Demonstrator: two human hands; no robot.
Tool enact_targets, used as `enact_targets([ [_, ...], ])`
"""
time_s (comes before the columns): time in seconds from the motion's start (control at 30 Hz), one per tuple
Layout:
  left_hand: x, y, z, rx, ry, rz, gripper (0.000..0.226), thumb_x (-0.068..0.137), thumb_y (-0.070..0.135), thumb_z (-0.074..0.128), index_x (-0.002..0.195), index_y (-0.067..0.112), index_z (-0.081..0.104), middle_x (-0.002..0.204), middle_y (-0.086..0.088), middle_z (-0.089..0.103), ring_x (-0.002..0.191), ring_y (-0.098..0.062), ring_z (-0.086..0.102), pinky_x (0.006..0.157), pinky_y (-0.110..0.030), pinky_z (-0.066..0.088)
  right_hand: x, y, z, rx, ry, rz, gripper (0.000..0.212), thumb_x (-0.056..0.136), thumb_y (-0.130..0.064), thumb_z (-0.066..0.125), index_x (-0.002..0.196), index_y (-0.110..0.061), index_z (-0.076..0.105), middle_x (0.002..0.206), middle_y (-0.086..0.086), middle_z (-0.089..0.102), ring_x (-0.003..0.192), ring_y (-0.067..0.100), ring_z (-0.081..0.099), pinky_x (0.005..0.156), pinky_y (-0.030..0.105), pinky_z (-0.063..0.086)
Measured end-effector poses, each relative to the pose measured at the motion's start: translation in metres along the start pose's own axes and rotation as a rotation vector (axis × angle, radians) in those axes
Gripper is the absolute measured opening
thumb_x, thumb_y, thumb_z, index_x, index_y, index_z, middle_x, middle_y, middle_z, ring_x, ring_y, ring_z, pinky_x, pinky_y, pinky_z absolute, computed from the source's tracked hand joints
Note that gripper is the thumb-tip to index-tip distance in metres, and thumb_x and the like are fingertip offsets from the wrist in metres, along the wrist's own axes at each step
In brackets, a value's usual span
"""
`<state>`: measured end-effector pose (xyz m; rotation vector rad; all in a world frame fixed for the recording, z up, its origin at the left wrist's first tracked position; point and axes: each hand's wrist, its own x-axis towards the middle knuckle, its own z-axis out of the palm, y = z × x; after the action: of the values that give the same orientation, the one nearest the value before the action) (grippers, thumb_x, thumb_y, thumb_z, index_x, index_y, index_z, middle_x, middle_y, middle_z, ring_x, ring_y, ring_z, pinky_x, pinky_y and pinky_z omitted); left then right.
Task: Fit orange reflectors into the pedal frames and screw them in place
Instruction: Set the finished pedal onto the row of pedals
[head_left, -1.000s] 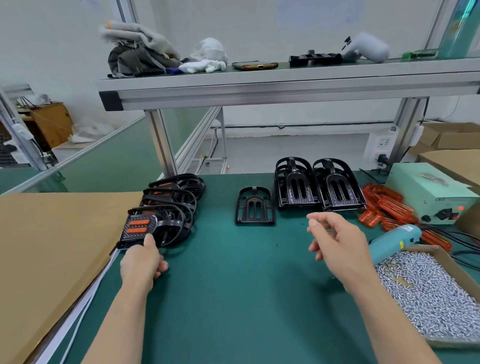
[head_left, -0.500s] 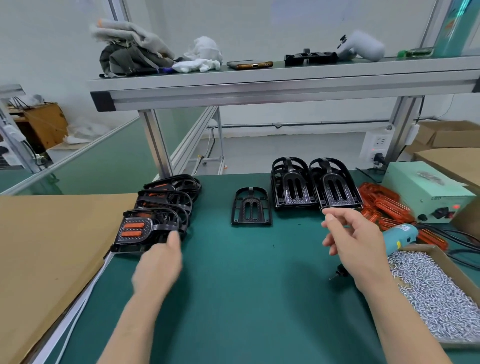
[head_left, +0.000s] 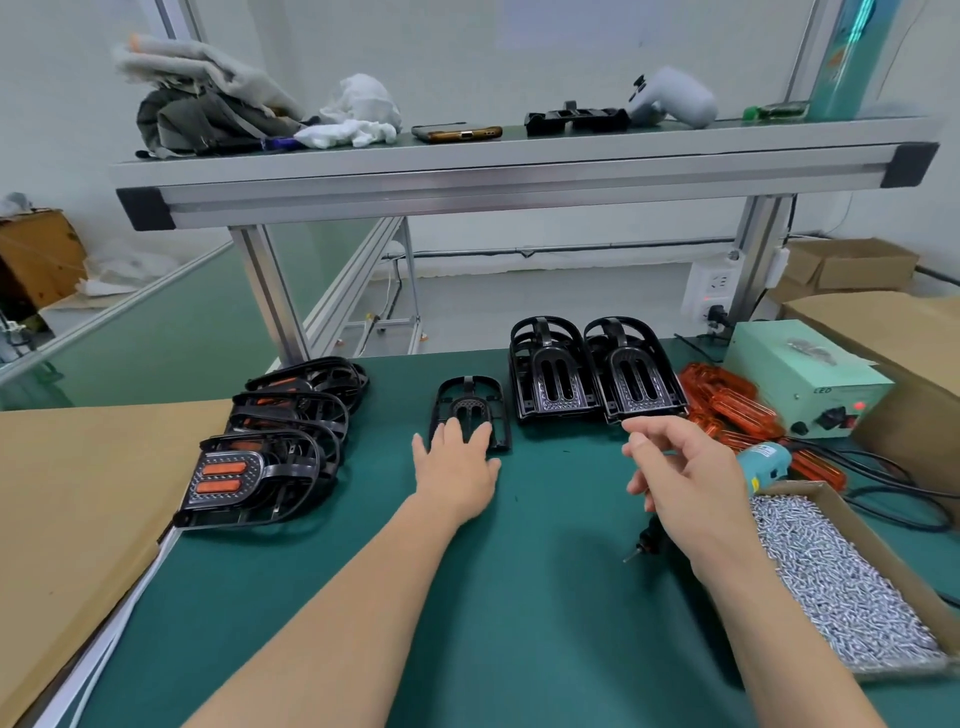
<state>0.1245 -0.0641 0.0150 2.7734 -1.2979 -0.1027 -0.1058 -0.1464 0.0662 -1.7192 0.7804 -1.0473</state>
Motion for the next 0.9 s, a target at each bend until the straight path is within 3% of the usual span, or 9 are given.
enact_targets([
  [0.07,0.002,0.0,-0.001,0.008,0.043,-0.008,0.05,0.103,0.045,0.037,0.149,0.027,0.03,0.146,-0.011,0.034,0.132,-0.029,0.042,0.108,-0.047,0.029,0.0,0.001,-0.001,-0.004,-0.003,0.002,0.019,0.096,-0.013,0.063,0.097,-0.03,0.071,0.081,-0.006,0.069,0.058,0.011,0.064,0.05,0.026,0.048],
  [0.13,0.001,-0.002,-0.002,0.034,0.142,-0.021,0.038,0.103,0.041,0.042,0.135,0.02,0.043,0.13,-0.006,0.044,0.11,-0.027,0.055,0.087,-0.039,0.034,0.0,0.002,-0.001,-0.009,-0.004,0.006,0.019,0.096,-0.013,0.063,0.096,-0.031,0.071,0.08,-0.007,0.069,0.057,0.011,0.064,0.051,0.025,0.047],
  [0.23,-0.005,-0.011,-0.002,0.081,0.246,0.026,0.021,0.104,0.032,0.046,0.115,0.015,0.049,0.115,-0.003,0.049,0.093,-0.024,0.052,0.074,-0.033,0.03,0.001,0.002,-0.002,-0.02,-0.006,0.006,0.019,0.095,-0.013,0.064,0.095,-0.031,0.071,0.074,-0.007,0.068,0.055,0.009,0.062,0.052,0.025,0.047],
  [0.4,-0.032,-0.025,-0.002,0.173,0.335,0.117,0.006,0.104,0.022,0.046,0.101,0.017,0.049,0.098,-0.001,0.05,0.075,-0.022,0.043,0.068,-0.032,0.028,0.0,-0.001,-0.002,-0.028,-0.022,-0.003,0.018,0.096,-0.015,0.063,0.096,-0.031,0.071,0.07,-0.007,0.067,0.053,0.007,0.061,0.052,0.022,0.048],
  [0.53,-0.067,-0.025,-0.018,-0.04,0.578,0.09,0.015,0.09,0.006,0.068,0.08,0.007,0.056,0.079,-0.011,0.056,0.055,-0.024,0.031,0.056,-0.033,0.029,-0.001,-0.004,0.003,-0.037,-0.038,-0.006,0.02,0.095,-0.013,0.063,0.096,-0.031,0.071,0.073,-0.007,0.068,0.057,0.009,0.064,0.057,0.031,0.05],
  [0.67,-0.094,-0.025,-0.032,-0.34,0.739,-0.041,0.013,0.097,0.006,0.058,0.086,0.0,0.058,0.083,-0.013,0.056,0.063,-0.034,0.05,0.055,-0.04,0.041,-0.001,-0.008,0.008,-0.074,-0.066,-0.035,0.02,0.095,-0.012,0.064,0.096,-0.031,0.071,0.076,-0.013,0.067,0.061,0.009,0.066,0.059,0.029,0.048],
  [0.73,-0.105,-0.027,-0.036,-0.517,0.738,-0.083,0.022,0.099,0.008,0.054,0.077,0.006,0.051,0.073,-0.004,0.049,0.065,-0.026,0.044,0.061,-0.032,0.037,-0.001,-0.011,0.012,-0.111,-0.085,-0.053,0.019,0.095,-0.014,0.064,0.095,-0.032,0.072,0.072,-0.011,0.067,0.061,0.007,0.065,0.059,0.025,0.046],
  [0.8,-0.112,-0.03,-0.034,-0.677,0.627,-0.18,0.031,0.1,0.013,0.051,0.07,0.008,0.043,0.063,0.001,0.043,0.062,-0.019,0.036,0.057,-0.027,0.03,-0.001,-0.015,0.014,-0.151,-0.101,-0.072,0.019,0.094,-0.015,0.065,0.095,-0.032,0.072,0.069,-0.008,0.067,0.064,0.007,0.065,0.061,0.024,0.046],
  [0.9,-0.114,-0.04,-0.019,-0.982,0.374,-0.362,0.028,0.099,0.015,0.051,0.076,0.0,0.055,0.066,-0.011,0.053,0.063,-0.028,0.046,0.058,-0.026,0.034,0.003,-0.018,0.009,-0.241,-0.11,-0.105,0.017,0.094,-0.015,0.065,0.097,-0.029,0.074,0.076,-0.01,0.067,0.074,0.011,0.066,0.065,0.022,0.044],
])
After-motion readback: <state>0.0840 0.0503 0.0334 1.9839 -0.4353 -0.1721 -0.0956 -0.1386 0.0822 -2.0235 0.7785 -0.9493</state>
